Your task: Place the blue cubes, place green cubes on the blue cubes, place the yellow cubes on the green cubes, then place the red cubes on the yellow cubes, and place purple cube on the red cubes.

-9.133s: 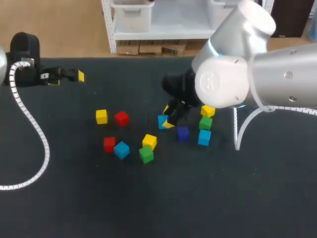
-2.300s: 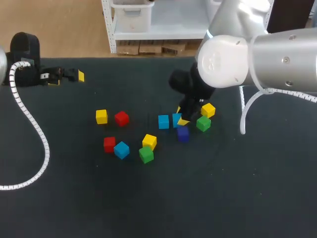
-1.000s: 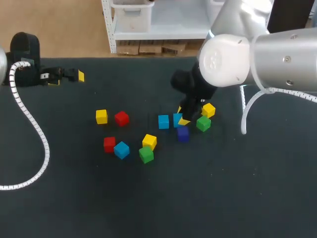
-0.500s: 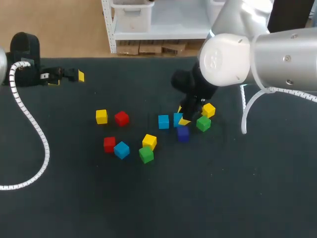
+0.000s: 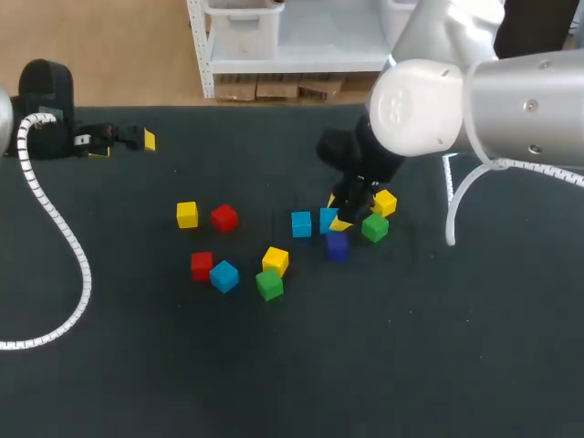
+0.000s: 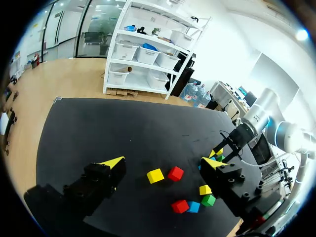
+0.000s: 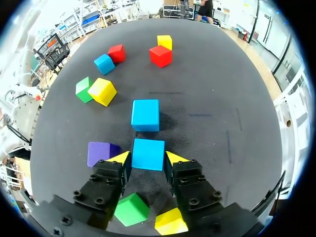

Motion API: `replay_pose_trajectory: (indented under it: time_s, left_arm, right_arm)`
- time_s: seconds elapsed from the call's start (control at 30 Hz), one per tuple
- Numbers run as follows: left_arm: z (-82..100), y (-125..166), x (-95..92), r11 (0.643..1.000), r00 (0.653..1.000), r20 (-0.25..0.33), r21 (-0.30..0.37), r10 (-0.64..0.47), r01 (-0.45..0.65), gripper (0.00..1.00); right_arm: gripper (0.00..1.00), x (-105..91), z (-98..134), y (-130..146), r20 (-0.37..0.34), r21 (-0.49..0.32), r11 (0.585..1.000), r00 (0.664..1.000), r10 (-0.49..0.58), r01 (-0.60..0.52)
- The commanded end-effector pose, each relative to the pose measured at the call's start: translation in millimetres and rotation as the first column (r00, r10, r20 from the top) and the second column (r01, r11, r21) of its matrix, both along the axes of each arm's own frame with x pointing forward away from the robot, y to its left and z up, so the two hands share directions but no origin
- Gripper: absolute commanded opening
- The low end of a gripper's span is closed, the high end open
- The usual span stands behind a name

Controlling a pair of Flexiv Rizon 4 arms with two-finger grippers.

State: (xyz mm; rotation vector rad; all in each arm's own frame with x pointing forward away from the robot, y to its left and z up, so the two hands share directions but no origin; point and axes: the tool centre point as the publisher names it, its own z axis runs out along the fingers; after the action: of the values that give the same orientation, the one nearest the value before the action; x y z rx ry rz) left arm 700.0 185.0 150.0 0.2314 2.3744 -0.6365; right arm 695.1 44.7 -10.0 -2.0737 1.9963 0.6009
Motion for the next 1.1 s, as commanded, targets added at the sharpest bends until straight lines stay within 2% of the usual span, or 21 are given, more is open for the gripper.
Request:
replay_pose_trajectory:
  time_s: [0.03,0.33,0.6,0.7,0.77,0.83,0.87,1.1]
  left_arm:
    - [0.0,0.0,0.0,1.000,1.000,0.000,0.000,0.000,0.000,1.00]
    - [0.0,0.0,0.0,1.000,1.000,0.000,0.000,0.000,0.000,1.00]
    - [0.0,0.0,0.0,1.000,1.000,0.000,0.000,0.000,0.000,1.00]
    - [0.0,0.0,0.0,1.000,1.000,0.000,0.000,0.000,0.000,1.00]
    - [0.0,0.0,0.0,1.000,1.000,0.000,0.000,0.000,0.000,1.00]
    - [0.0,0.0,0.0,1.000,1.000,0.000,0.000,0.000,0.000,1.00]
    - [0.0,0.0,0.0,1.000,1.000,0.000,0.000,0.000,0.000,1.00]
    - [0.0,0.0,0.0,1.000,1.000,0.000,0.000,0.000,0.000,1.00]
  right_arm:
    - [0.42,2.0,-0.7,0.5,-0.005,0.006,1.000,1.000,0.009,-0.009]
    - [0.38,1.3,-1.4,2.3,-0.006,0.015,0.999,0.999,0.034,-0.034]
    - [0.40,0.4,-1.4,3.4,-0.008,0.017,0.999,0.999,0.041,-0.041]
    - [0.49,0.2,-1.0,3.4,-0.008,0.015,0.999,0.999,0.041,-0.041]
    - [0.75,0.2,-0.3,2.7,-0.009,0.014,0.999,0.999,0.040,-0.039]
    - [0.95,0.2,1.1,1.5,-0.009,0.013,0.999,0.999,0.037,-0.037]
    - [1.00,0.2,1.9,1.0,-0.008,0.012,0.999,0.999,0.036,-0.035]
    - [1.00,0.6,14.8,-11.2,0.006,0.004,1.000,1.000,0.010,-0.010]
